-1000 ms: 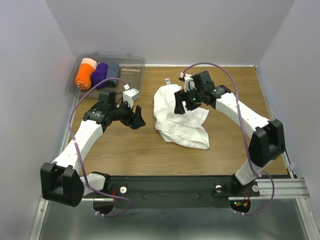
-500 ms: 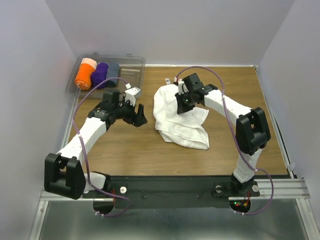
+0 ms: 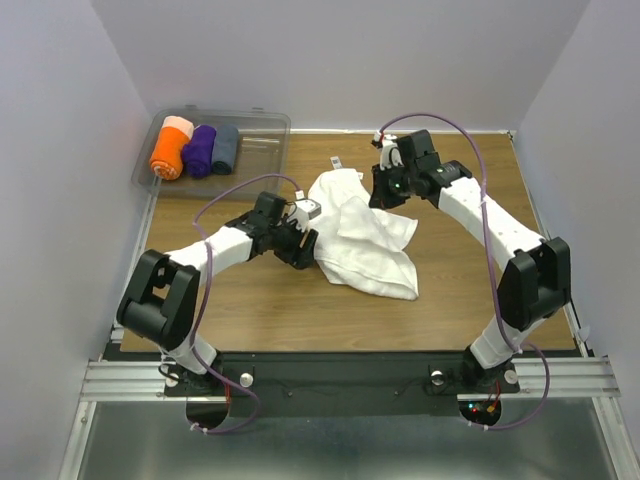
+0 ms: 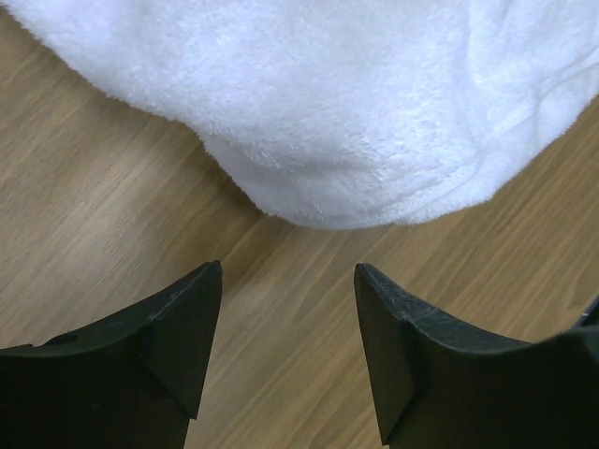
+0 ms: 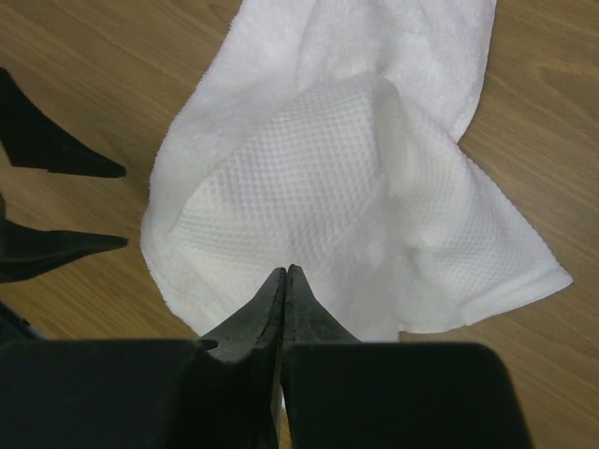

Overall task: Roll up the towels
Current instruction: Flatten the towel

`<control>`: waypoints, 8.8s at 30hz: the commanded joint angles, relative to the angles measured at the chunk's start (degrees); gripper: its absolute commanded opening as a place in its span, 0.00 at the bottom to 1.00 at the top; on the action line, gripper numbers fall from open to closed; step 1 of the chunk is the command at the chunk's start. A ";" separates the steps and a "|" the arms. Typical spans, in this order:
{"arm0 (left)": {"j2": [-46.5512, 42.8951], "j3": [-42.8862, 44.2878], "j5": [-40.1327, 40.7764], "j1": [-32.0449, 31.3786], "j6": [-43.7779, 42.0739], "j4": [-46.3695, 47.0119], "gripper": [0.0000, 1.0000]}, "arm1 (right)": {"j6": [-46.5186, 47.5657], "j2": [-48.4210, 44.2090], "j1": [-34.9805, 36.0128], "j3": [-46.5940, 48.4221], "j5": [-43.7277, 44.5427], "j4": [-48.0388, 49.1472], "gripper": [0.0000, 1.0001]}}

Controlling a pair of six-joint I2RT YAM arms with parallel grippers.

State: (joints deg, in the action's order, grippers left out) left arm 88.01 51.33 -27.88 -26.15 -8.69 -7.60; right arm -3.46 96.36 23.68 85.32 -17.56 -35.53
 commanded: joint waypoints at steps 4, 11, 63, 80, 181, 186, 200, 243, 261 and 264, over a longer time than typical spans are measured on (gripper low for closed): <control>7.16 3.06 5.82 -3.46 -1.68 5.92 0.62 | -1.10 -2.93 -2.75 -0.59 -2.39 0.37 0.01; 10.17 6.41 6.87 -4.43 -0.80 6.89 0.53 | 2.84 -2.23 -4.00 -1.38 -8.80 -2.96 0.37; 6.56 6.59 7.75 -3.38 -2.12 13.04 0.31 | 3.73 -6.44 0.32 -3.67 7.02 2.40 0.01; -5.29 10.01 16.01 -3.29 -8.71 4.70 0.00 | 4.52 -12.24 -19.54 6.70 3.06 -1.82 0.00; -6.62 -6.87 17.60 11.64 -38.86 -22.99 0.32 | 38.18 -11.25 -29.22 -28.38 1.04 -12.54 0.49; -7.33 -0.80 15.05 11.91 -36.67 -24.57 0.35 | 40.80 -13.22 -29.57 -20.99 4.10 -18.16 0.49; -1.61 0.35 13.20 11.91 -32.97 -19.92 0.50 | 43.45 -11.11 -31.41 -29.85 20.88 -23.36 0.63; 0.32 4.13 11.53 13.23 -25.69 -14.03 0.46 | 54.01 -8.65 -51.28 -18.26 11.33 -27.41 0.54; -3.02 2.99 8.64 25.27 -7.41 4.68 0.42 | 38.09 14.20 -51.81 10.12 -4.06 -18.53 0.61; -2.58 1.06 7.76 27.02 -6.52 8.80 0.46 | 38.09 17.19 -52.07 11.62 -5.20 -18.52 0.68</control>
State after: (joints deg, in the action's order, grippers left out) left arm 85.23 54.59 -17.82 -1.23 -19.03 -5.17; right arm 36.45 111.90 -28.05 93.67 -19.66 -54.92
